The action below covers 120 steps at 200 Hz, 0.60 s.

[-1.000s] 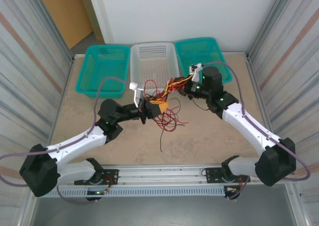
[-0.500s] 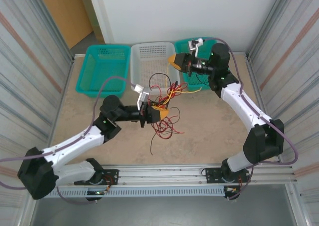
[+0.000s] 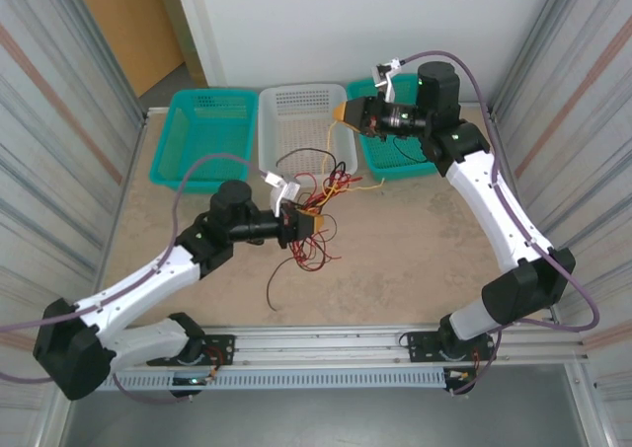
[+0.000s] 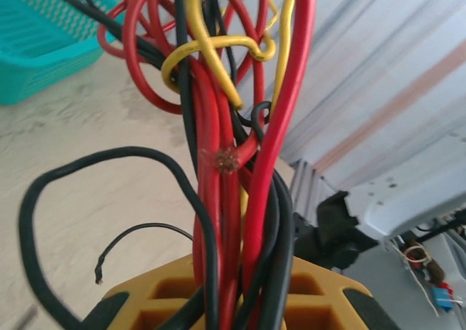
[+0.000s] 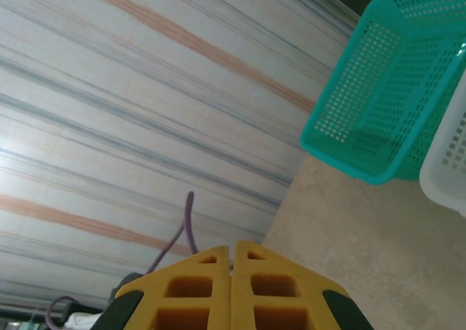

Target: Untangle the cables

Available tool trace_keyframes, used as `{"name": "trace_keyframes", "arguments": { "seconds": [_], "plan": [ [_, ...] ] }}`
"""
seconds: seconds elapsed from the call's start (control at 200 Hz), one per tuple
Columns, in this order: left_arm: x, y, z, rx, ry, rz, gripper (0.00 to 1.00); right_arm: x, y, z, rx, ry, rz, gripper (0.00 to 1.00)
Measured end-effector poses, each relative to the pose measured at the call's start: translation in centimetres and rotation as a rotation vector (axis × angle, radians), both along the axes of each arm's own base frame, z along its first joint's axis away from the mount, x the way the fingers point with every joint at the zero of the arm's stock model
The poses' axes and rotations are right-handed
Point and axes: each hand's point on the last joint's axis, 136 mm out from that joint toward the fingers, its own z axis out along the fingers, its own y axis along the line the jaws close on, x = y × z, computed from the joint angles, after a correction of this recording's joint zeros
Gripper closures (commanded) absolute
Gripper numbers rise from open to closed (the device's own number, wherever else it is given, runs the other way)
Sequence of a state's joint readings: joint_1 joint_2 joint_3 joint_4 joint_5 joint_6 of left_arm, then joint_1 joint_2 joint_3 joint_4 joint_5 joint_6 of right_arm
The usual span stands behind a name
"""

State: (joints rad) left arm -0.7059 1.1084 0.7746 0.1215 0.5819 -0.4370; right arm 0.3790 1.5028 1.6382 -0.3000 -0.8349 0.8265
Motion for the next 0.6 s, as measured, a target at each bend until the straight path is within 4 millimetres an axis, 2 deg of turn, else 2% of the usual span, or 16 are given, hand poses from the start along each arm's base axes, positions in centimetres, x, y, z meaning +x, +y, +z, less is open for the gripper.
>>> {"name": "trace_keyframes", "arguments": {
  "seconds": [0.09,0.17,0.256,0.321,0.491,0.601],
  "plan": [
    [2.0,0.3,-1.1,0.037,0.032,0.062,1.00,-0.7,0.3,0.0,-0.042,-0.030,-0.014,1.00],
    [4.6,1.6,-2.2,0.043,0.073,0.148,1.00,-1.5,-0.1,0.2,-0.068,-0.057,-0.041,1.00],
    [7.3,3.3,-2.3,0.005,0.093,0.235,1.00,-2.7,-1.4,0.3,-0.096,-0.079,-0.093,1.00],
    [8.6,4.1,-1.8,-0.038,0.092,0.272,1.00,-3.7,-2.7,0.0,-0.122,-0.091,-0.144,1.00],
    [8.9,4.0,0.4,-0.136,0.065,0.257,1.00,-6.1,-6.8,-1.9,-0.176,-0.089,-0.283,1.00],
    [8.8,3.7,1.4,-0.181,0.068,0.244,1.00,-7.3,-8.8,-4.1,-0.215,-0.068,-0.357,1.00]
  ]
}}
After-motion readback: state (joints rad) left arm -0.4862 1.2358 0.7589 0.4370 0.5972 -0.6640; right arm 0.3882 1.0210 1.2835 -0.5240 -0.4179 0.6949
